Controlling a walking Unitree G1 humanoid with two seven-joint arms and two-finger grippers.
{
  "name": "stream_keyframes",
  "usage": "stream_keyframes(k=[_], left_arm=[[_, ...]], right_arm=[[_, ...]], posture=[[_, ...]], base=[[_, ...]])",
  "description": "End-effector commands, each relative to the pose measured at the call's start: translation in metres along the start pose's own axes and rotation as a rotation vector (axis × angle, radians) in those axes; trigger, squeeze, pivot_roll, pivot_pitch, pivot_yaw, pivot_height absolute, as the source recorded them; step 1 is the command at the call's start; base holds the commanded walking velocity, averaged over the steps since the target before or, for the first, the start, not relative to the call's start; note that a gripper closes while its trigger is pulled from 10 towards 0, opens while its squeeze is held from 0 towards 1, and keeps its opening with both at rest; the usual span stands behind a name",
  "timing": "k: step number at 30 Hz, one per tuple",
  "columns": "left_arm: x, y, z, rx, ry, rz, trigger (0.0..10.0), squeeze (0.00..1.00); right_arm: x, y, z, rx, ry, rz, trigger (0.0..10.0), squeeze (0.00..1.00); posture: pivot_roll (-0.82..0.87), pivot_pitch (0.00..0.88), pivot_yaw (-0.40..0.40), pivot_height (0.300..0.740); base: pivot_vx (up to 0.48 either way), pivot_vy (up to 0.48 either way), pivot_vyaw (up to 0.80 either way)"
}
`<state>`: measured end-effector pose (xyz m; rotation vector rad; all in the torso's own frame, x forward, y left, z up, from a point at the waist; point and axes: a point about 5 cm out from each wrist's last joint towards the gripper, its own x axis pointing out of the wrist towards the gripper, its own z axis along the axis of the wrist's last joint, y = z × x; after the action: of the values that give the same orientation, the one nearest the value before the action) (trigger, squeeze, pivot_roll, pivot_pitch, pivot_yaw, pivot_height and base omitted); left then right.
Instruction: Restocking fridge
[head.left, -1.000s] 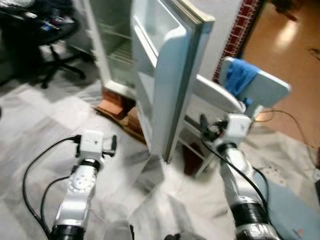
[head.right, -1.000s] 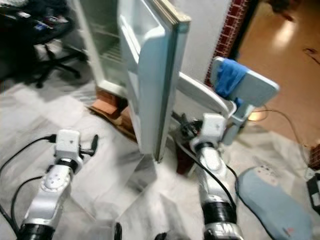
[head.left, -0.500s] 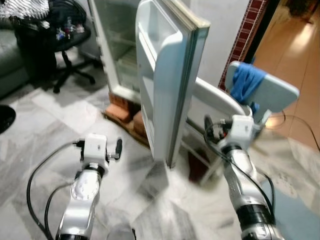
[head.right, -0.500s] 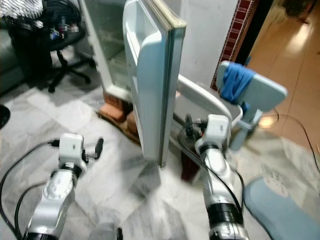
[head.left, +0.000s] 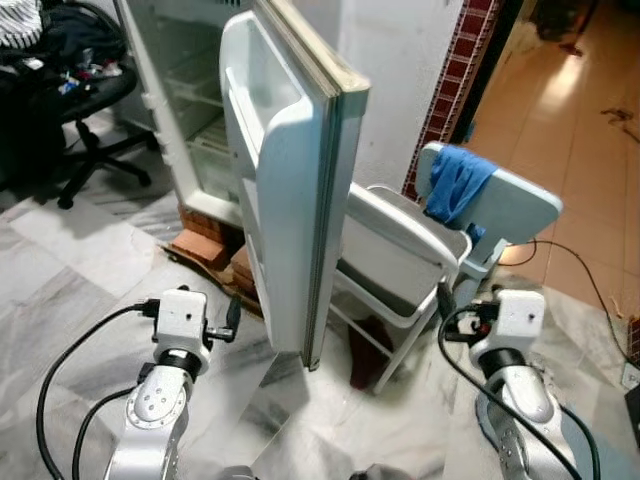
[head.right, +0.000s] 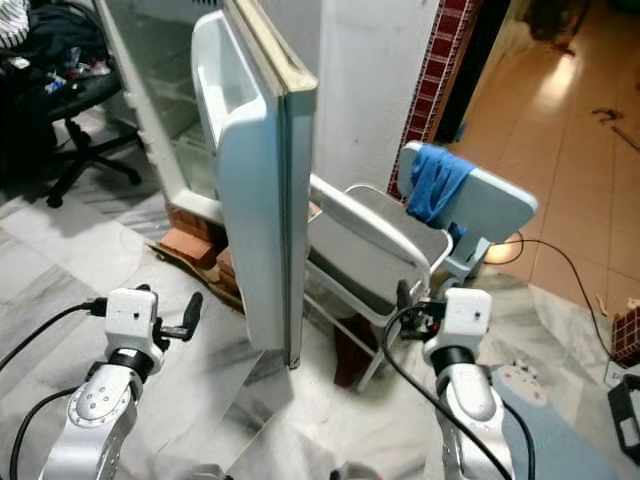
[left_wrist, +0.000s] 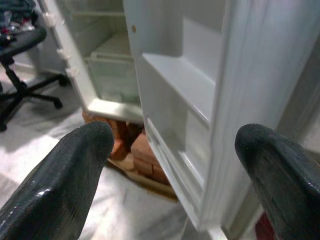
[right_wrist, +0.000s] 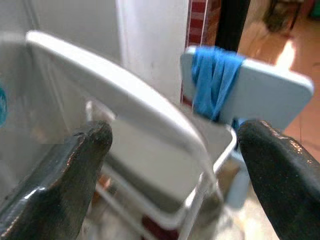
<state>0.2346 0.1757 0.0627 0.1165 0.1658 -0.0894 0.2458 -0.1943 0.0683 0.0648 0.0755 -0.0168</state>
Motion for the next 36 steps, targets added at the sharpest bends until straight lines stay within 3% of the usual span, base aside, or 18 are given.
stream_keyframes(k=[1,4,10,11,13,14,18,21,22,25,27,28,30,33,36], left_arm=[[0.000,0.004,0.001,0.005,0.007,0.009,10.0,0.00],[0.002,0.004,0.002,0.005,0.012,0.013,10.0,0.00],[0.000,0.017,-0.014,-0.116,0.117,0.140,10.0,0.00],[-0.001,0.022,-0.017,-0.118,0.129,0.163,10.0,0.00],[-0.001,0.024,-0.017,-0.115,0.131,0.172,10.0,0.00],[-0.001,0.027,-0.019,-0.164,0.146,0.201,10.0,0.00],[0.000,0.030,-0.019,-0.190,0.156,0.219,10.0,0.00],[-0.001,0.029,-0.020,-0.194,0.163,0.221,10.0,0.00],[-0.001,0.029,-0.020,-0.194,0.163,0.221,10.0,0.00],[-0.001,0.026,-0.020,-0.195,0.164,0.216,10.0,0.00],[0.000,0.025,-0.020,-0.194,0.165,0.212,10.0,0.00],[0.000,0.026,-0.019,-0.195,0.167,0.210,10.0,0.00],[0.000,0.026,-0.019,-0.195,0.168,0.210,10.0,0.00],[0.001,0.026,-0.019,-0.198,0.174,0.208,10.0,0.00],[0.002,0.025,-0.019,-0.192,0.177,0.197,10.0,0.00]], right_arm=[[0.004,0.012,0.007,0.012,-0.016,0.031,10.0,0.00],[0.015,0.017,0.014,0.020,-0.028,0.054,10.0,0.00],[0.040,0.022,0.027,0.055,-0.061,0.045,10.0,0.00],[0.054,0.033,0.036,0.073,-0.086,0.073,10.0,0.00],[0.061,0.040,0.042,0.088,-0.097,0.087,10.0,0.00],[0.075,0.054,0.054,0.101,-0.123,0.129,10.0,0.00],[0.091,0.075,0.067,0.115,-0.136,0.170,10.0,0.00],[0.103,0.106,0.083,0.184,-0.152,0.238,10.0,0.00],[0.103,0.106,0.083,0.184,-0.152,0.238,10.0,0.00],[0.101,0.139,0.097,0.246,-0.170,0.392,10.0,0.00],[0.086,0.170,0.109,0.364,-0.178,0.645,10.0,0.00],[0.062,0.187,0.119,0.433,-0.193,0.887,10.0,0.00],[0.056,0.190,0.120,0.446,-0.195,0.944,10.0,0.00],[0.027,0.186,0.122,0.513,-0.173,1.145,10.0,0.00],[0.026,0.176,0.109,0.475,-0.146,1.114,10.0,0.00]], posture=[[0.06,0.047,-0.026,0.740],[0.07,0.043,-0.024,0.740],[0.07,0.044,-0.022,0.740],[0.08,0.043,-0.024,0.740],[0.09,0.043,-0.024,0.740],[0.10,0.045,-0.028,0.740],[0.11,0.048,-0.036,0.740],[0.12,0.046,-0.042,0.740],[0.12,0.046,-0.042,0.740],[0.13,0.041,-0.046,0.740],[0.14,0.041,-0.049,0.740],[0.13,0.042,-0.049,0.740],[0.13,0.043,-0.048,0.740],[0.12,0.045,-0.044,0.740],[0.11,0.049,-0.038,0.740]], base=[[0.000,0.000,0.00],[0.000,0.000,0.00],[0.000,0.000,0.00],[0.000,0.000,0.00],[0.000,0.000,0.00],[0.000,0.000,0.00],[0.000,0.000,0.00],[0.000,0.000,0.00],[0.000,0.000,0.00],[0.000,0.000,0.00],[0.000,0.000,0.00],[0.000,0.000,0.00],[0.000,0.000,0.00],[0.000,0.000,0.00],[0.000,0.000,0.00]])
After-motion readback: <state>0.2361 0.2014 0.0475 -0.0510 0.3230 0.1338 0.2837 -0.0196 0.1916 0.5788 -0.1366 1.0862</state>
